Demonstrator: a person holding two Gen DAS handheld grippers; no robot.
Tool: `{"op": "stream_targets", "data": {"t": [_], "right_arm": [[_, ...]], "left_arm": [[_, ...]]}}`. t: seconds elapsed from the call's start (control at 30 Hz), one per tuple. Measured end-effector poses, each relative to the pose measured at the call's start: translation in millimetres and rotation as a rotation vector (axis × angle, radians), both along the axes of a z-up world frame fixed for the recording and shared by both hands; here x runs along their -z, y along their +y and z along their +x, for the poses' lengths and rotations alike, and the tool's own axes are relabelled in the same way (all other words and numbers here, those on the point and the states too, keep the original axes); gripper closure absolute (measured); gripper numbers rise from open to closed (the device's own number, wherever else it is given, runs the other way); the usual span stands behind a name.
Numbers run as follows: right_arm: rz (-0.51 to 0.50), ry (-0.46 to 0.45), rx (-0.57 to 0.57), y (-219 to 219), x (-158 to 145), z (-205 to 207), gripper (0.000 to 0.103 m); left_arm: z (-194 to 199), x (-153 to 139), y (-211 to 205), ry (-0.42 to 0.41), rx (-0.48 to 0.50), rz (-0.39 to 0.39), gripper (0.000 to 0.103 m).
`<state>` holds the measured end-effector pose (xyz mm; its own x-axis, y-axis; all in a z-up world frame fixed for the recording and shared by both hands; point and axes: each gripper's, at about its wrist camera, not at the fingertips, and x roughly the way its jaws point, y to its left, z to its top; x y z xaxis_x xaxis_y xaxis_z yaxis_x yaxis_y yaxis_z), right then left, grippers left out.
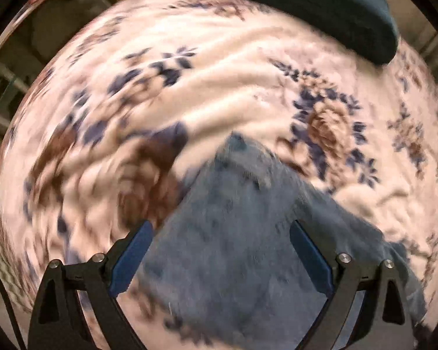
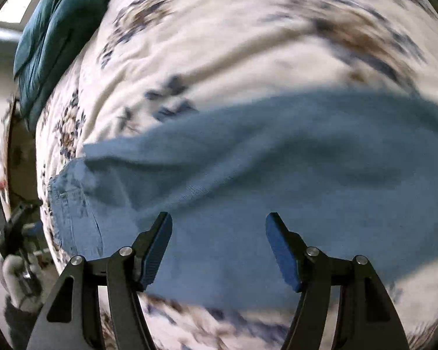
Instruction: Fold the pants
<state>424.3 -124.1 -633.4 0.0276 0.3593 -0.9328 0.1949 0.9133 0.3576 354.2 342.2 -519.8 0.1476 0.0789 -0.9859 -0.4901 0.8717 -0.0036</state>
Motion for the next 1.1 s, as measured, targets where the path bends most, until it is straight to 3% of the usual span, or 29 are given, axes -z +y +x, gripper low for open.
{"op": "stream_targets", "data": {"t": [0.13, 0.2, 0.23, 0.27, 0.3, 0.37, 0.43, 0.5, 0.6, 0.7, 0.8, 0.83, 0.87, 0.93, 1.07, 1.1], "right_arm": [[-0.01, 0.009, -0.057, 48, 7, 59, 0.033], [-0.017, 0.0, -0.078, 67, 4, 77, 0.033], [-0.018, -0.003, -0.097, 78, 3, 85, 0.033], [-0.016, -0.005, -0.108, 84, 3, 93, 0.033], [-0.014, -0.012, -0.124, 91, 1, 98, 0.033], [-0.022, -0.018, -0.15, 96, -5, 108, 0.033], [-0.024, -0.018, -0.163, 99, -4, 117, 0.033], [-0.013, -0.004, -0.176, 98, -2, 122, 0.033], [0.052, 0.011, -0.216, 100, 3, 131, 0.033], [0.137, -0.003, -0.375, 128, 12, 140, 0.033], [0.176, -0.001, -0.535, 155, 22, 139, 0.034], [0.173, -0.017, -0.594, 163, 23, 136, 0.046], [0.171, -0.037, -0.625, 167, 23, 133, 0.065], [0.164, -0.081, -0.669, 171, 18, 124, 0.085], [0.158, -0.199, -0.683, 163, -4, 100, 0.091], [0.163, -0.228, -0.678, 160, -11, 92, 0.092]], "left_arm": [[44, 40, 17, 0.112, 0.077, -0.091, 0.007], [53, 50, 21, 0.116, 0.081, -0.116, 0.009], [56, 50, 21, 0.101, 0.092, -0.119, 0.016], [57, 47, 17, 0.057, 0.123, -0.131, 0.049], [58, 47, 14, 0.057, 0.138, -0.129, 0.056], [56, 41, 7, 0.062, 0.176, -0.028, 0.065], [54, 46, 15, 0.081, 0.151, -0.013, 0.064], [54, 49, 27, 0.082, 0.083, -0.068, 0.061], [50, 26, 24, 0.073, 0.065, -0.012, 0.054], [25, -12, 18, 0.043, 0.004, 0.068, 0.053], [3, -42, -3, -0.014, -0.054, 0.042, 0.04], [-1, -48, -13, -0.041, -0.068, -0.005, 0.04], [2, -45, -23, -0.049, -0.073, -0.078, 0.037], [11, -33, -43, -0.037, -0.079, -0.23, 0.036], [33, 7, -94, 0.033, -0.102, -0.529, 0.036], [38, 12, -110, 0.053, -0.094, -0.565, 0.036]]}}
